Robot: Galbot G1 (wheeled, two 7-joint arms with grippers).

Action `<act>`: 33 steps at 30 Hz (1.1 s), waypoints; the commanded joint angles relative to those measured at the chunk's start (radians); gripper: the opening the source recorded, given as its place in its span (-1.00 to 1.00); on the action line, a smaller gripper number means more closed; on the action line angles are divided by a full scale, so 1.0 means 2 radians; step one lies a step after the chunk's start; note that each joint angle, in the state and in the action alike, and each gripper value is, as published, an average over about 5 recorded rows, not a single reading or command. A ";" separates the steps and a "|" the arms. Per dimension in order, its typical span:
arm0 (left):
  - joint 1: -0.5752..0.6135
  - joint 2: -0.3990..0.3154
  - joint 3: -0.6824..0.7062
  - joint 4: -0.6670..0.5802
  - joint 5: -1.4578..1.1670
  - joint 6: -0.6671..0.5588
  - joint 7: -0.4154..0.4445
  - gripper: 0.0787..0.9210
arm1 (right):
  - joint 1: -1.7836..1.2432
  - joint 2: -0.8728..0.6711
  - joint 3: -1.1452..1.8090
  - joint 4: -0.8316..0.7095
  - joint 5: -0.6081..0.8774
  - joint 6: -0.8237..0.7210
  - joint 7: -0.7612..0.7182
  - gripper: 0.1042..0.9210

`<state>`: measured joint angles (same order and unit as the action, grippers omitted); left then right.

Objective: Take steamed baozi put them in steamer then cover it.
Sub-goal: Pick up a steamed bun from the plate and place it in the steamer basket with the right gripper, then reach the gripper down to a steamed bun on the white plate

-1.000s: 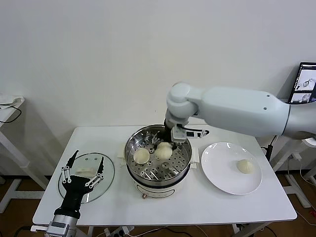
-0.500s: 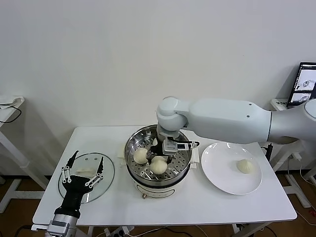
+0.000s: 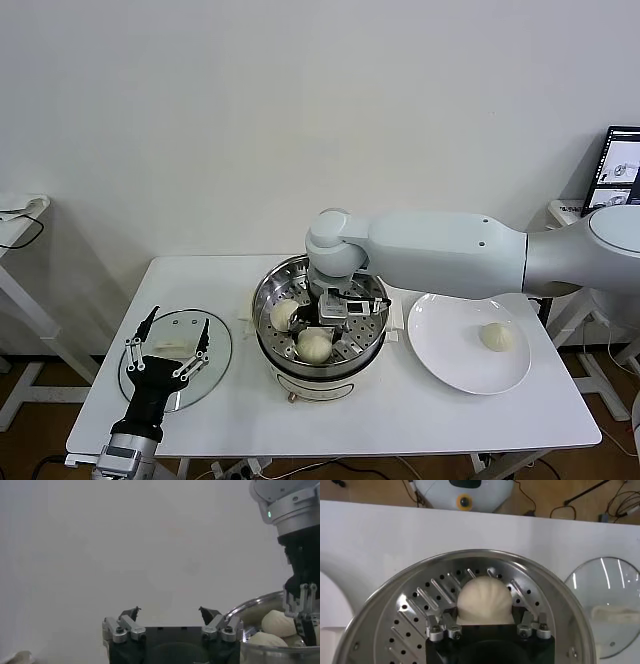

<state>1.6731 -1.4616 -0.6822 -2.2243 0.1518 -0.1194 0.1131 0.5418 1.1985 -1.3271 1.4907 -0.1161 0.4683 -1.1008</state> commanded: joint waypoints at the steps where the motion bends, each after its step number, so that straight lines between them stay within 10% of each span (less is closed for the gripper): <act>1: 0.001 0.000 0.001 0.001 0.001 -0.001 0.000 0.77 | 0.018 -0.035 0.019 0.004 0.013 -0.012 0.001 0.73; 20: 0.005 0.000 0.020 -0.005 0.015 -0.002 -0.002 0.77 | -0.029 -0.358 0.090 -0.012 0.053 -0.277 -0.057 0.76; 33: 0.012 -0.003 0.033 -0.009 0.026 -0.003 -0.005 0.77 | -0.299 -0.353 0.345 -0.117 -0.057 -0.299 -0.069 0.76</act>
<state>1.6908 -1.4664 -0.6249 -2.2385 0.1968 -0.1241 0.1038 0.2897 0.5630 -0.9667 1.3977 -0.1067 -0.0368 -1.2179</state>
